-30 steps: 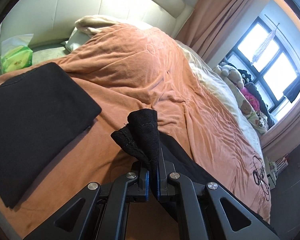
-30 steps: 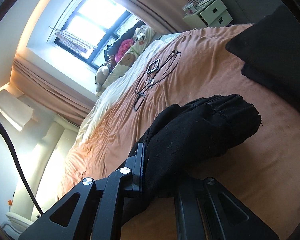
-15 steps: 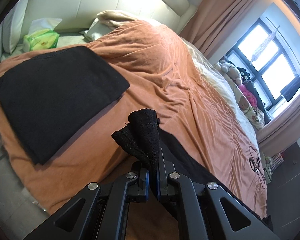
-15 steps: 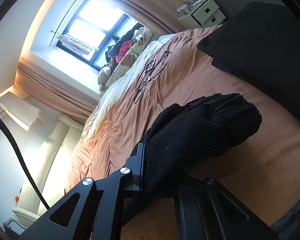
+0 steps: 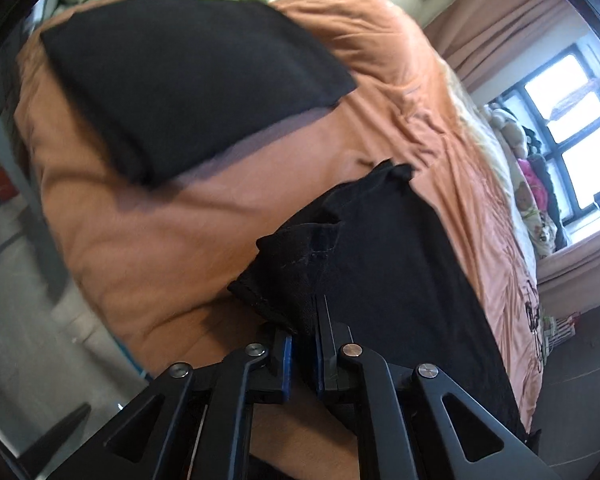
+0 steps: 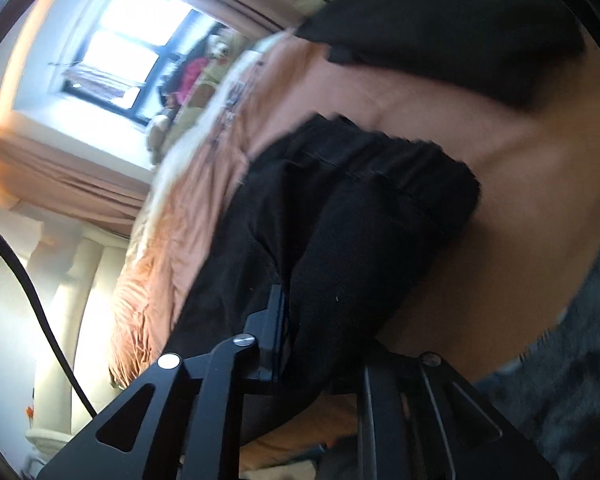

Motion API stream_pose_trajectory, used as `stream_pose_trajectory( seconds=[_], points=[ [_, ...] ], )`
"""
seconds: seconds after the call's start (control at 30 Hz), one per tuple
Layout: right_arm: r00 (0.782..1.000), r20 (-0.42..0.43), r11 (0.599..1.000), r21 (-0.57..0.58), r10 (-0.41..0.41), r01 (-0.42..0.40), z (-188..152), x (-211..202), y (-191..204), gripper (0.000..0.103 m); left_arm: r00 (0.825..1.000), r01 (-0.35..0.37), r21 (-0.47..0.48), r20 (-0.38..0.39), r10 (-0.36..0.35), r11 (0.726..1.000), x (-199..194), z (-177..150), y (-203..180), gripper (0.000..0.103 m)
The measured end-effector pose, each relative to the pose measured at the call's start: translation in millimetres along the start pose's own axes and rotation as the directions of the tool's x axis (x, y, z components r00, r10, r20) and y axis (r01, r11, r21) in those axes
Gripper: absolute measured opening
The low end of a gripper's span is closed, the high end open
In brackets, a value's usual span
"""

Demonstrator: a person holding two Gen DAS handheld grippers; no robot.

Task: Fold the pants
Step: 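Open both tools to release the aligned pants edges, then raise both tools away from the folded pants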

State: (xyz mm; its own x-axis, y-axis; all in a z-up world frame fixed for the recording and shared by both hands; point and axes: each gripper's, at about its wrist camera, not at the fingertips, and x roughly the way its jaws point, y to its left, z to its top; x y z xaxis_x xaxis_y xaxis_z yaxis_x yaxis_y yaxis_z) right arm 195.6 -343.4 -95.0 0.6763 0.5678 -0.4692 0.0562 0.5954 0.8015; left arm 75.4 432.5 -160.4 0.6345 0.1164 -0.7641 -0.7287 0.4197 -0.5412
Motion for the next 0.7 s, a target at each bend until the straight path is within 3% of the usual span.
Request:
stream_pose_trajectory(
  seconds=[0.07, 0.2, 0.3, 0.43, 0.53, 0.6, 0.7],
  points=[
    [1.0, 0.009, 1.0, 0.014, -0.01, 0.01, -3.0, -6.7, -2.3, 0.031, 1.0, 0.011, -0.014, 0.0, -0.011, 1.0, -2.9, -4.3, 6.4, 0.018],
    [0.997, 0.062, 0.999, -0.04, -0.034, 0.037, -6.2, -39.8, 15.4, 0.057, 1.0, 0.012, 0.039, 0.014, -0.012, 0.999, -17.4, -10.4, 3.9, 0.053],
    [0.995, 0.094, 0.992, -0.12, -0.036, 0.047, -11.8, -60.0, 39.7, 0.062, 0.999, 0.019, 0.094, 0.027, -0.022, 0.995, -29.4, -16.2, -6.2, 0.061],
    [0.995, 0.093, 0.975, -0.213, -0.041, 0.06, -25.2, -72.0, 72.0, 0.066, 0.996, 0.082, 0.182, 0.016, -0.086, 0.98, -45.6, -25.0, -31.7, 0.086],
    [0.992, 0.107, 0.957, -0.276, -0.061, 0.089, -34.3, -77.3, 99.1, 0.067, 0.993, 0.109, 0.272, 0.018, -0.118, 0.956, -62.8, -32.7, -56.5, 0.099],
    [0.992, 0.113, 0.945, -0.314, -0.061, 0.094, -41.0, -82.4, 116.5, 0.074, 0.991, 0.125, 0.303, 0.01, -0.135, 0.945, -71.1, -38.9, -69.9, 0.103],
    [0.989, 0.132, 0.924, -0.367, -0.063, 0.108, -57.6, -87.1, 135.4, 0.08, 0.996, 0.086, 0.407, -0.002, -0.093, 0.909, -81.9, -51.1, -96.1, 0.103]
  ],
)
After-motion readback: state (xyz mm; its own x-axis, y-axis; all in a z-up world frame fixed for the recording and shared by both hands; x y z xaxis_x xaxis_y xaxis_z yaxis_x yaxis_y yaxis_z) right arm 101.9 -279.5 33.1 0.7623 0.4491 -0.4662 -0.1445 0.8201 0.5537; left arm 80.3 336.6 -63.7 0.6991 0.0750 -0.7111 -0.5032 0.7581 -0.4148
